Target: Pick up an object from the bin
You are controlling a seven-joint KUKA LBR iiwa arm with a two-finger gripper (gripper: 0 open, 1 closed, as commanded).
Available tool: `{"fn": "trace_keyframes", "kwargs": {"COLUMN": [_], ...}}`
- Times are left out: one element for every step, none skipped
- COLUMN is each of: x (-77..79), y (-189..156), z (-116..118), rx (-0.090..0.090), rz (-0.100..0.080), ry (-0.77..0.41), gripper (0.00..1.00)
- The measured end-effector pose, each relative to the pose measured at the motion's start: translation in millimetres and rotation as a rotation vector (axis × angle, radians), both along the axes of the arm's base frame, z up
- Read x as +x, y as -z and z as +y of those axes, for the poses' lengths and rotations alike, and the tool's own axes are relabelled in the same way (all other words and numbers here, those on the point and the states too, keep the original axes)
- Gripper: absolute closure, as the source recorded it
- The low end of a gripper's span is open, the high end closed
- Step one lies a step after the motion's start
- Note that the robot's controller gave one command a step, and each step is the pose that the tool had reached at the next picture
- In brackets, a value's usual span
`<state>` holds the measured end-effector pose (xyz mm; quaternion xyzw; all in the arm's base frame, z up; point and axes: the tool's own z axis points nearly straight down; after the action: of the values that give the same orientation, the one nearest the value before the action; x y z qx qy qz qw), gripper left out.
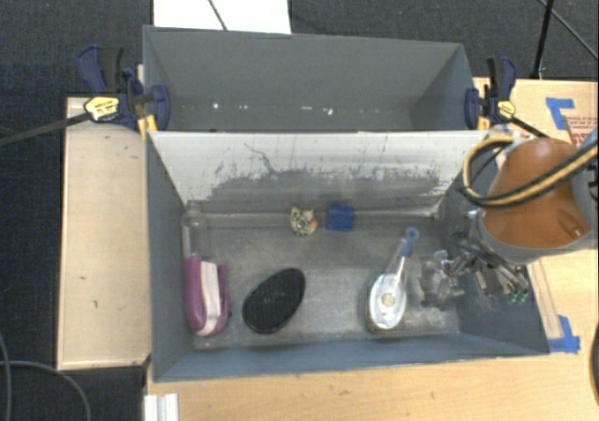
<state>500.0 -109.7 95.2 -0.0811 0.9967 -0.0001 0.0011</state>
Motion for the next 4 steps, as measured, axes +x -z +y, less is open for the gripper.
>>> {"fn": "trace_keyframes", "kwargs": {"x": [0.0,-3.8,-16.6,-18.5], "y": [0,25,22,23], "z": [0,58,88,88], "rx": [0.0,0.002,-0.004,-0.003], "rz": [0.0,0.001,-0.017,-0.013], "ry": [-0.005,-0.255,-0.483,-0.485], "gripper": [0.0,0.0,0.0,1.0]}}
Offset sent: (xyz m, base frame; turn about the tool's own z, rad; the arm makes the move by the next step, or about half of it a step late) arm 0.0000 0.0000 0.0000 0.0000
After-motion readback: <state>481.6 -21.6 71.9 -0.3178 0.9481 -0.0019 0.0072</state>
